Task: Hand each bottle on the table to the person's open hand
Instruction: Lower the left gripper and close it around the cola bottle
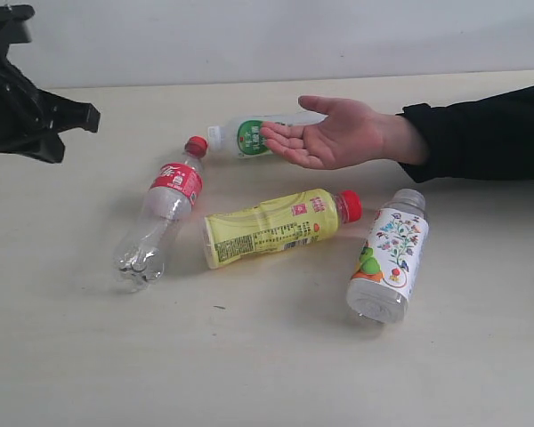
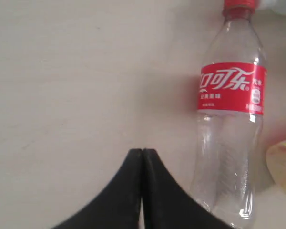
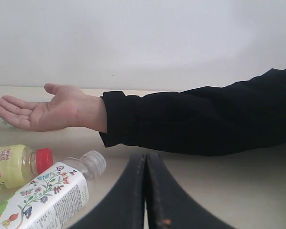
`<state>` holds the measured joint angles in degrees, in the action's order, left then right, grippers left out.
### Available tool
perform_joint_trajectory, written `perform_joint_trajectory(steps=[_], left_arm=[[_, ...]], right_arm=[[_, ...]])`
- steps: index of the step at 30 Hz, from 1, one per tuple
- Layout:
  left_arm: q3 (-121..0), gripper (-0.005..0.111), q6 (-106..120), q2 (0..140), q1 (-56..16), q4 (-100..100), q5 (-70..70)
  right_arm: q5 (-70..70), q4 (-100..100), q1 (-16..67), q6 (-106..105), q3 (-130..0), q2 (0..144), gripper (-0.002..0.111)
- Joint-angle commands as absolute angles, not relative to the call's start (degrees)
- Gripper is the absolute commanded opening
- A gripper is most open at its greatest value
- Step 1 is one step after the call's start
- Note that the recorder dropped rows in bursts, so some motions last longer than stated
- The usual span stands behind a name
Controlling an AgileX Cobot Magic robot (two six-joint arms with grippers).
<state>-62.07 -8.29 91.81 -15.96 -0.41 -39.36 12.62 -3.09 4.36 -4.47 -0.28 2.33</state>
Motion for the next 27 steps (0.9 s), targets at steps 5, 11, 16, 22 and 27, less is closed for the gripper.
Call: perform_joint_trajectory(steps=[5, 11, 16, 22, 27], left_arm=[[-62.81, 0.085, 18.99, 96.07, -16.10, -25.34, -38.81], [-62.81, 0.104, 20.99, 98.73, -16.61, -27.77, -36.35], [-62.81, 0.104, 20.99, 100.94, -19.69, -25.52, -32.76], [-62.81, 0.104, 20.46, 102.63, -23.44, -22.76, -30.56], [-63.00, 0.104, 17.68, 103.63, -24.06, -19.72, -30.34]], right_arm=[[11.83, -2.80, 4.04, -4.49, 0.00, 1.92, 0.000], [11.83, -2.80, 4.04, -4.49, 0.00, 1.92, 0.000], [11.83, -2.94, 4.04, -4.49, 0.00, 1.92, 0.000], [11.83, -2.94, 4.04, -4.49, 0.00, 1.92, 0.000], [11.83, -2.94, 4.04, -4.49, 0.00, 1.92, 0.000]])
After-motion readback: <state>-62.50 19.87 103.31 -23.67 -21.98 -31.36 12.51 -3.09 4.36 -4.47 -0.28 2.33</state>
